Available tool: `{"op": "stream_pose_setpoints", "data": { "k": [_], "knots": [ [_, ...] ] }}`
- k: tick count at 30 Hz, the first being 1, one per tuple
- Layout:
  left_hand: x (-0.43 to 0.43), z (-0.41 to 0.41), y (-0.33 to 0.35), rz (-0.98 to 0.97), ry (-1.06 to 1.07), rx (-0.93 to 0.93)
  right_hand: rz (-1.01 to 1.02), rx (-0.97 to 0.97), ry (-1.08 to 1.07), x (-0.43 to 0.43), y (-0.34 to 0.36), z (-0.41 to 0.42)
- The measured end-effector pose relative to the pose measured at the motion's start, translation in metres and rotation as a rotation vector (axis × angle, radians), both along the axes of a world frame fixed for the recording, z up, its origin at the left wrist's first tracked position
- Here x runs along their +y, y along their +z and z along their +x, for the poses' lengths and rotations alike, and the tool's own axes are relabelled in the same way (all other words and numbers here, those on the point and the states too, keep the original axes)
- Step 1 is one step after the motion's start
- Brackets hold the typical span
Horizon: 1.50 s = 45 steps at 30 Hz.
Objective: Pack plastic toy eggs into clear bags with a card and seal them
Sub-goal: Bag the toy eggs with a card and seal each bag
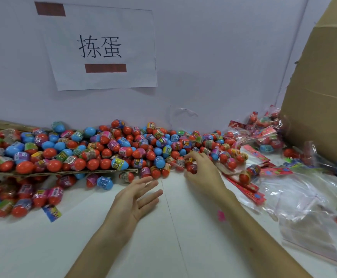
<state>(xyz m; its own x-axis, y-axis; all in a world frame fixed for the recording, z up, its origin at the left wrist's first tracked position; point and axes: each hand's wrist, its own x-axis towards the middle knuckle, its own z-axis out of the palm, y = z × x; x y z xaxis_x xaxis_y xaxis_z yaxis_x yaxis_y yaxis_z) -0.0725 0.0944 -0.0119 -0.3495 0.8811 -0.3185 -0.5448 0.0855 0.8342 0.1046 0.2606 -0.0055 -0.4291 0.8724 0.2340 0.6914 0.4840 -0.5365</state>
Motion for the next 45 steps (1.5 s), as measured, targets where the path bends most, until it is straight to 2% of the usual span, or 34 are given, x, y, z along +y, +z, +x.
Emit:
{"op": "stream_pose_setpoints", "data": {
  "k": [4, 9, 12, 18, 21, 25, 27, 29, 31, 33, 35, 40, 42, 45],
  "knots": [
    [-0.001, 0.001, 0.000, -0.009, -0.017, 0.005, -0.005, 0.153, -0.048, 0.008, 0.002, 0.007],
    [-0.001, 0.004, 0.001, -0.011, -0.038, 0.012, -0.016, 0.498, -0.140, 0.009, 0.009, 0.030],
    [-0.002, 0.007, 0.003, -0.010, -0.055, 0.022, -0.006, 0.533, -0.154, 0.006, 0.010, 0.045],
    [-0.004, 0.011, 0.008, -0.012, -0.061, 0.048, 0.005, 0.462, -0.146, 0.012, 0.014, 0.059],
    [-0.003, 0.010, 0.008, -0.012, -0.065, 0.059, 0.030, 0.355, -0.129, 0.015, 0.011, 0.062],
    [-0.003, 0.012, 0.007, -0.017, -0.080, 0.086, 0.124, 0.284, -0.340, 0.028, 0.025, 0.076],
    [-0.003, 0.012, 0.008, -0.014, -0.080, 0.087, 0.108, 0.113, -0.414, 0.043, 0.036, 0.088],
    [-0.003, 0.011, 0.009, -0.012, -0.078, 0.087, 0.032, -0.140, -0.495, 0.060, 0.041, 0.096],
    [-0.003, 0.011, 0.009, -0.016, -0.075, 0.083, -0.062, -0.264, -0.605, 0.075, 0.041, 0.104],
    [-0.003, 0.012, 0.009, -0.016, -0.076, 0.077, -0.186, -0.287, -0.699, 0.089, 0.038, 0.111],
    [-0.004, 0.012, 0.007, -0.015, -0.077, 0.067, -0.298, -0.291, -0.702, 0.101, 0.037, 0.115],
    [-0.001, 0.009, 0.004, -0.005, -0.078, 0.067, -0.302, -0.128, -0.505, 0.108, 0.040, 0.119],
    [-0.001, 0.009, 0.004, 0.000, -0.083, 0.077, -0.337, -0.073, -0.487, 0.103, 0.038, 0.124],
    [-0.002, 0.010, 0.003, 0.012, -0.091, 0.080, -0.291, -0.271, -0.489, 0.098, 0.030, 0.132]
  ]
}}
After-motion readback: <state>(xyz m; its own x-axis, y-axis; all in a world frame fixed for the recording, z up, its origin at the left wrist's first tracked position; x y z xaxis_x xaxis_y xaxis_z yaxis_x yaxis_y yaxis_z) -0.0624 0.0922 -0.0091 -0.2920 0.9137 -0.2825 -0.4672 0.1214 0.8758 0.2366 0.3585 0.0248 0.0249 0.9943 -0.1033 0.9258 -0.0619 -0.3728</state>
